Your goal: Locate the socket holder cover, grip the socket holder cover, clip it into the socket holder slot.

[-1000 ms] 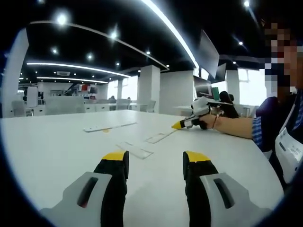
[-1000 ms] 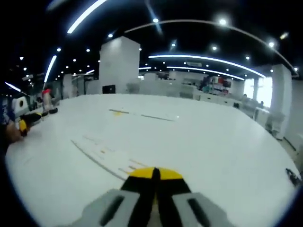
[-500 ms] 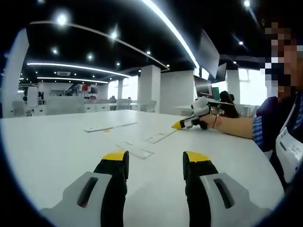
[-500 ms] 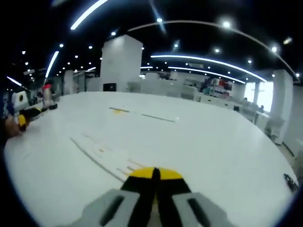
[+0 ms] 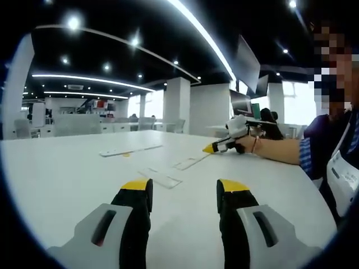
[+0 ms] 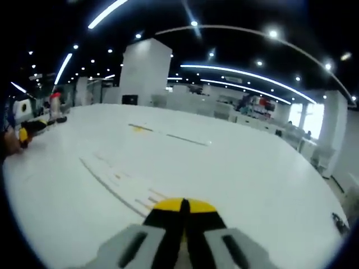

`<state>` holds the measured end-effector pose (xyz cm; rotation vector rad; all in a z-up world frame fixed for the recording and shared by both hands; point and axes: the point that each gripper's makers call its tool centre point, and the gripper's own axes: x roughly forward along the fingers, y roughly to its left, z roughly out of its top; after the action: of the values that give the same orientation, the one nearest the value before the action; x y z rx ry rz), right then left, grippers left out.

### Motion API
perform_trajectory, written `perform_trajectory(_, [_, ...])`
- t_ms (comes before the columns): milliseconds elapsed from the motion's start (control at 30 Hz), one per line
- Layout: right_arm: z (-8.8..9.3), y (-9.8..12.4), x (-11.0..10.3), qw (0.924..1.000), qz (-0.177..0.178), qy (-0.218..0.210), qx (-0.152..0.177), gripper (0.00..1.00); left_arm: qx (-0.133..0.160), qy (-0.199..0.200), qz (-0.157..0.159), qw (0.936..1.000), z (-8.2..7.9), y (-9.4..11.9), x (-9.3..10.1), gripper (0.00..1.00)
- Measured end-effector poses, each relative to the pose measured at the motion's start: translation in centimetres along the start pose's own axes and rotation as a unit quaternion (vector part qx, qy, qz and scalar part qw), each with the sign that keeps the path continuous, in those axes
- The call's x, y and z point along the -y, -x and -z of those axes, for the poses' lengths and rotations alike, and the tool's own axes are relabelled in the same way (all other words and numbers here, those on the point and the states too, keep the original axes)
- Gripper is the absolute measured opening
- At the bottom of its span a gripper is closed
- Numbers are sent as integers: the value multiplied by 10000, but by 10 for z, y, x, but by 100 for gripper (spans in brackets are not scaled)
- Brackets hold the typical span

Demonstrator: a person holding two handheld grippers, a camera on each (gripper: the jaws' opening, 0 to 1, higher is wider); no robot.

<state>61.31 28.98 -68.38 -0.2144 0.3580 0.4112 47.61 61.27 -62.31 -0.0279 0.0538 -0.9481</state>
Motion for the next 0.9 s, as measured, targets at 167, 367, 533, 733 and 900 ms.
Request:
perform_trajectory(167, [-1, -2, -1, 10000, -36, 29, 23, 3, 4, 6, 10, 10000, 0, 0, 0, 46])
perform_trajectory(367, [-2, -3, -3, 10000, -40, 67, 41, 3, 2, 17, 10, 10000, 0, 0, 0, 46])
perform_trajectory(533, [-4, -5, -10, 9998, -179, -9, 96, 4, 0, 18, 14, 10000, 0, -1, 0, 46])
perform_trajectory(733, [-4, -6, -12, 9998, -198, 33, 77, 4, -3, 18, 14, 10000, 1, -2, 2, 46])
perform_trajectory(900, [-4, -6, -15, 9996, -239, 110, 67, 4, -7, 15, 17, 10000, 1, -2, 2, 46])
